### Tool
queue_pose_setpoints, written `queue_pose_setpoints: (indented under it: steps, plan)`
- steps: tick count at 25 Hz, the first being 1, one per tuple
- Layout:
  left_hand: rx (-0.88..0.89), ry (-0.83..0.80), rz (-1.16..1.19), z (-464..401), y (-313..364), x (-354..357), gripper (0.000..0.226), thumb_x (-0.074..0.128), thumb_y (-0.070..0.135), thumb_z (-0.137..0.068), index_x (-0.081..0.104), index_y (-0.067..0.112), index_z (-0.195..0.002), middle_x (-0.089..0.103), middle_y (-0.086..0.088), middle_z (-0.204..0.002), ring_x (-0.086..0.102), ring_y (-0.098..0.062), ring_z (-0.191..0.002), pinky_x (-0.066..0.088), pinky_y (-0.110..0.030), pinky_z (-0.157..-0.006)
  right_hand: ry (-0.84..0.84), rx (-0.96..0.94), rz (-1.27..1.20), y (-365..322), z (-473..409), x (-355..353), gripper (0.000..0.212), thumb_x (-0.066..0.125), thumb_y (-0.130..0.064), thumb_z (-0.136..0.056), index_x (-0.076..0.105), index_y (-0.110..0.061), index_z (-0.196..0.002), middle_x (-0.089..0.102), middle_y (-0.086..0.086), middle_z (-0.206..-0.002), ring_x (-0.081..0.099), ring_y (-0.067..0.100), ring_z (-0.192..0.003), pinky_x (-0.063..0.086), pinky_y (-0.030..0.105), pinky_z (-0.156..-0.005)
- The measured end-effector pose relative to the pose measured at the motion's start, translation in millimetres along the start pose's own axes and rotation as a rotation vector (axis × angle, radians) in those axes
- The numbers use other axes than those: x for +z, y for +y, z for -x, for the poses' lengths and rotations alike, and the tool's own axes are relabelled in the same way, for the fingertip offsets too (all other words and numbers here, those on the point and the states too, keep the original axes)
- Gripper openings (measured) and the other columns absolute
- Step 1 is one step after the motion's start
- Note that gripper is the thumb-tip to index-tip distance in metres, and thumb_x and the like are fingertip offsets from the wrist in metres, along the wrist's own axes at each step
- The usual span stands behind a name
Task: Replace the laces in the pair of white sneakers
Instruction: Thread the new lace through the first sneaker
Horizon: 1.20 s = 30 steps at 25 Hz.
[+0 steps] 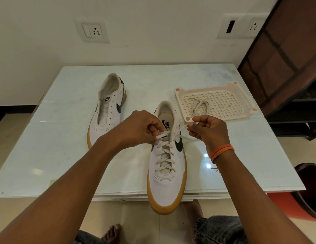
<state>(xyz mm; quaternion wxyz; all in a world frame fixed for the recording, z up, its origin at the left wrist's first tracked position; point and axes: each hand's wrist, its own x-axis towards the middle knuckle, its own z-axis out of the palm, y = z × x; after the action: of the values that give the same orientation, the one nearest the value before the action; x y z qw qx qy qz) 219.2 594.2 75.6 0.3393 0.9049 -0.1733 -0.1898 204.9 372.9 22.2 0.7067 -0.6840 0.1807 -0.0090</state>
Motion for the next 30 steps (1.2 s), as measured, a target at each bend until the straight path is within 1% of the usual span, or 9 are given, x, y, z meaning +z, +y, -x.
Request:
queue_pose_setpoints:
  steps: [6, 10, 13, 15, 17, 20, 23, 26, 30]
  plan:
    - [-0.009, 0.374, -0.245, 1.8, 15.8, 31.5, 0.015, 0.071, 0.011, -0.077, 0.063, 0.024, -0.075, 0.054, 0.016, -0.061, 0.060, -0.008, -0.064, 0.053, -0.024, -0.064, 0.045, -0.011, 0.002, 1.5, -3.0, -2.3, 0.017, 0.072, 0.003, -0.080, 0.066, -0.008, -0.092, 0.070, 0.018, -0.086, 0.071, 0.026, -0.080, 0.060, 0.032, -0.071]
    - [-0.075, 0.506, -0.332, 5.8, 23.8, 48.9, 0.014, 0.058, 0.017, -0.088, 0.046, 0.020, -0.082, 0.040, 0.011, -0.065, 0.049, -0.013, -0.062, 0.033, -0.020, -0.053, 0.068, -0.007, -0.040, 0.8, -3.5, -2.4, 0.019, 0.074, 0.002, -0.078, 0.066, -0.004, -0.094, 0.068, 0.020, -0.085, 0.070, 0.027, -0.078, 0.059, 0.034, -0.071]
    - [0.011, 0.561, -0.445, 5.3, 17.8, 57.3, 0.014, 0.067, 0.012, -0.082, 0.053, 0.014, -0.086, 0.037, 0.010, -0.066, 0.036, -0.011, -0.050, 0.020, -0.015, -0.047, 0.077, 0.015, -0.119, 0.2, -2.5, -1.6, 0.020, 0.076, 0.001, -0.077, 0.065, -0.004, -0.093, 0.067, 0.018, -0.083, 0.070, 0.024, -0.076, 0.059, 0.030, -0.069]
    - [0.165, 0.526, -0.538, 4.1, 13.5, 62.2, 0.029, 0.082, 0.011, -0.069, 0.062, 0.009, -0.090, 0.052, 0.001, -0.067, 0.038, -0.011, -0.044, 0.028, -0.013, -0.044, 0.098, 0.036, -0.186, -0.6, -2.1, -1.8, 0.020, 0.076, 0.002, -0.076, 0.065, -0.004, -0.091, 0.067, 0.017, -0.081, 0.070, 0.023, -0.074, 0.058, 0.028, -0.067]
    - [0.257, 0.386, -0.537, 2.1, 11.1, 65.9, 0.029, 0.081, 0.012, -0.072, 0.061, 0.012, -0.094, 0.061, -0.001, -0.080, 0.048, -0.012, -0.050, 0.042, -0.020, -0.051, 0.113, 0.075, -0.251, 0.1, -1.4, -1.5, 0.019, 0.074, 0.005, -0.077, 0.065, -0.002, -0.092, 0.067, 0.017, -0.082, 0.069, 0.024, -0.076, 0.059, 0.028, -0.067]
    - [0.146, 0.167, -0.224, 0.9, 13.5, 51.7, 0.021, 0.068, 0.008, -0.078, 0.056, 0.024, -0.084, 0.056, 0.011, -0.079, 0.050, -0.008, -0.061, 0.038, -0.014, -0.060, 0.134, 0.136, -0.309, 1.2, -1.2, -2.5, 0.018, 0.069, 0.008, -0.081, 0.065, -0.002, -0.094, 0.069, 0.015, -0.084, 0.068, 0.026, -0.080, 0.059, 0.029, -0.067]
    - [0.053, 0.250, 0.086, -3.9, 8.6, 33.2, 0.020, 0.073, 0.007, -0.075, 0.065, 0.023, -0.083, 0.060, 0.011, -0.074, 0.053, 0.003, -0.058, 0.041, -0.007, -0.054, 0.122, 0.193, -0.286, -3.0, -0.7, -1.6, 0.027, 0.067, 0.004, -0.085, 0.059, -0.004, -0.109, 0.068, 0.019, -0.094, 0.069, 0.029, -0.083, 0.060, 0.035, -0.068]
    - [-0.001, 0.400, 0.083, -10.7, -0.5, 22.5, 0.012, 0.067, 0.014, -0.088, 0.070, 0.023, -0.095, 0.063, 0.013, -0.090, 0.054, 0.004, -0.061, 0.040, -0.007, -0.057, 0.026, 0.295, -0.070, -6.0, 5.1, 3.0, 0.046, 0.072, -0.019, -0.086, 0.040, -0.013, -0.118, 0.065, 0.018, -0.100, 0.070, 0.030, -0.081, 0.060, 0.040, -0.061]
    - [0.037, 0.172, 0.013, -12.0, -14.1, 25.1, 0.016, 0.063, 0.019, -0.093, 0.073, 0.025, -0.104, 0.063, 0.010, -0.110, 0.059, -0.003, -0.086, 0.042, -0.013, -0.070, -0.137, 0.340, 0.012, -2.0, 14.8, 15.9, 0.036, 0.074, -0.029, -0.083, 0.047, -0.011, -0.098, 0.069, 0.012, -0.082, 0.065, 0.020, -0.063, 0.055, 0.032, -0.055]
